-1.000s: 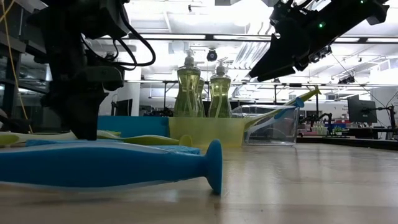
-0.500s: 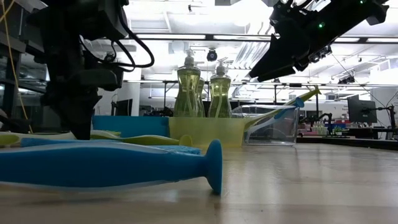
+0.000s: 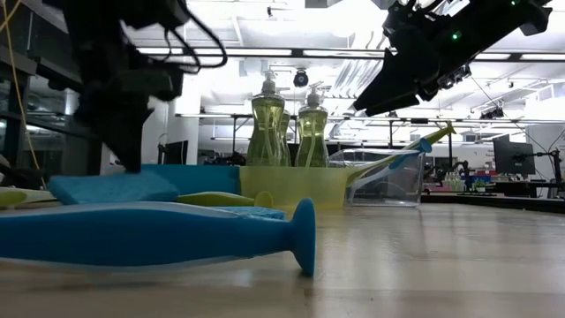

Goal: Pick & Place Kitchen Sink Supplies
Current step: Put the blue sponge into the blue bin, then put the green toilet brush into the transparent bin

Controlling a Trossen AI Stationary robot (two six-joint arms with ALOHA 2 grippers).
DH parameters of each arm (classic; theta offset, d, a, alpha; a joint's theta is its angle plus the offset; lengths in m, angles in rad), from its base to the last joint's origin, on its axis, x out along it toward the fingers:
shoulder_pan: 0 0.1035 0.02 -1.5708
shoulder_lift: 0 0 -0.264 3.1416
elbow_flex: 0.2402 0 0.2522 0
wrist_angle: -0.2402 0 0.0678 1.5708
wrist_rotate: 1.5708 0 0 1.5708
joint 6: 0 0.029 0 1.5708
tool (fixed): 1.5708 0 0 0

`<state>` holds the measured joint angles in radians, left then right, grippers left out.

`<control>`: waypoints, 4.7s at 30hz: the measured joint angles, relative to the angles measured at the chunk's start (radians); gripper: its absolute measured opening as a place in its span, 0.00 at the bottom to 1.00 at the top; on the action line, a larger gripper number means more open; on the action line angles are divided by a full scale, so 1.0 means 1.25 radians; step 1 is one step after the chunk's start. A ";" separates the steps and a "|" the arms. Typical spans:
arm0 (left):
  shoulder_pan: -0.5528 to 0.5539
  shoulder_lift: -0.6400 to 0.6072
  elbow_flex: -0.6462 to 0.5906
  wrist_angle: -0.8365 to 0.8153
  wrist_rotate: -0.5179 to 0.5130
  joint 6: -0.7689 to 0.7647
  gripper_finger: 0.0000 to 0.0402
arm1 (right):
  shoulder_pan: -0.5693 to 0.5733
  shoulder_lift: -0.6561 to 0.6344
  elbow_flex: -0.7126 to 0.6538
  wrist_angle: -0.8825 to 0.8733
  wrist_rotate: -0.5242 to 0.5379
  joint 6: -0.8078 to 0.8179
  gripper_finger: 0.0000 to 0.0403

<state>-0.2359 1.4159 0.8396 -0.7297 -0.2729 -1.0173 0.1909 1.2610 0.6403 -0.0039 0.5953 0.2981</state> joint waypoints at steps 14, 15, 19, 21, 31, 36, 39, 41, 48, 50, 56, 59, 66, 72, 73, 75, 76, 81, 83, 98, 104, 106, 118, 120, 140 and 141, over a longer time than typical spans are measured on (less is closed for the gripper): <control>0.000 -0.001 0.239 -0.261 -0.149 0.079 0.00 | 0.000 0.000 0.000 0.004 0.000 0.000 0.91; 0.001 -0.001 0.247 -0.265 -0.159 0.090 0.00 | 0.000 0.000 0.000 0.004 0.000 0.000 0.91; 0.037 -0.001 0.277 -0.287 -0.208 0.115 0.00 | 0.000 0.000 0.000 0.006 0.000 0.000 0.91; 0.069 -0.001 0.284 -0.285 -0.231 0.146 0.00 | 0.000 0.000 0.000 0.006 0.000 0.000 0.91; 0.308 -0.014 0.288 -0.152 -0.180 0.399 0.00 | 0.000 0.000 0.000 0.005 0.000 0.009 0.91; 0.427 -0.033 0.289 -0.103 -0.129 0.485 0.00 | 0.000 0.003 0.000 0.000 0.000 0.009 0.91; 0.503 -0.033 0.289 -0.074 -0.096 0.508 0.00 | 0.000 0.003 0.000 0.002 0.003 0.011 0.91; 0.555 -0.033 0.282 -0.028 -0.058 0.530 0.00 | 0.000 0.003 0.000 0.004 0.005 0.011 0.91; 0.692 -0.029 0.195 0.169 0.137 0.547 0.00 | 0.000 0.003 0.000 0.004 0.006 0.012 0.91; 0.721 -0.029 0.163 0.188 0.148 0.528 0.00 | 0.000 0.003 0.000 0.004 0.006 0.013 0.91; 0.780 -0.028 0.114 0.226 0.192 0.474 0.00 | 0.000 0.003 0.000 0.004 0.006 0.013 0.91; 0.789 -0.027 0.098 0.268 0.209 0.454 0.00 | 0.000 0.003 0.000 0.007 0.006 0.015 0.91; 0.787 0.016 0.095 0.318 0.233 0.433 0.00 | 0.000 0.003 0.000 0.006 0.014 0.031 0.91; 0.787 0.063 0.095 0.342 0.232 0.421 0.00 | 0.000 0.003 0.000 0.006 0.006 0.034 0.91; 0.787 0.066 0.095 0.346 0.230 0.415 0.00 | 0.000 0.003 0.000 0.005 0.006 0.034 0.91; 0.787 0.071 0.095 0.352 0.217 0.412 0.00 | 0.000 0.003 0.000 0.002 0.006 0.034 0.91; 0.787 0.071 0.095 0.350 0.214 0.411 0.00 | 0.000 0.003 0.000 0.000 0.006 0.034 0.91; 0.787 0.071 0.095 0.355 0.216 0.411 0.00 | 0.000 0.003 0.000 -0.006 0.006 0.034 0.91; 0.787 0.071 0.095 0.355 0.221 0.411 0.02 | 0.000 0.003 0.000 -0.006 0.006 0.034 0.91; 0.786 0.070 0.096 0.354 0.231 0.415 0.50 | 0.000 0.003 0.000 -0.007 -0.001 0.037 0.91; 0.786 0.068 0.133 0.325 0.279 0.435 0.56 | 0.000 0.003 0.000 -0.014 -0.001 0.037 0.91; 0.786 0.068 0.152 0.290 0.294 0.451 0.57 | 0.000 0.003 0.000 -0.014 -0.001 0.037 0.91; 0.674 -0.022 0.170 0.054 0.171 0.496 0.57 | 0.000 0.003 0.000 -0.010 -0.016 0.036 0.91; 0.636 -0.052 0.171 0.043 0.137 0.496 0.57 | 0.000 0.003 0.000 -0.004 -0.021 0.035 0.91; 0.284 -0.456 -0.163 0.232 -0.029 0.336 0.57 | 0.040 0.102 0.070 0.155 -0.106 -0.062 0.91; 0.269 -0.478 -0.181 0.241 -0.041 0.327 0.57 | 0.041 0.137 0.101 0.149 -0.110 -0.075 0.91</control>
<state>0.1009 0.8190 0.6139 -0.4281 -0.3237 -0.6084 0.2417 1.4324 0.7665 0.1819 0.4579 0.2040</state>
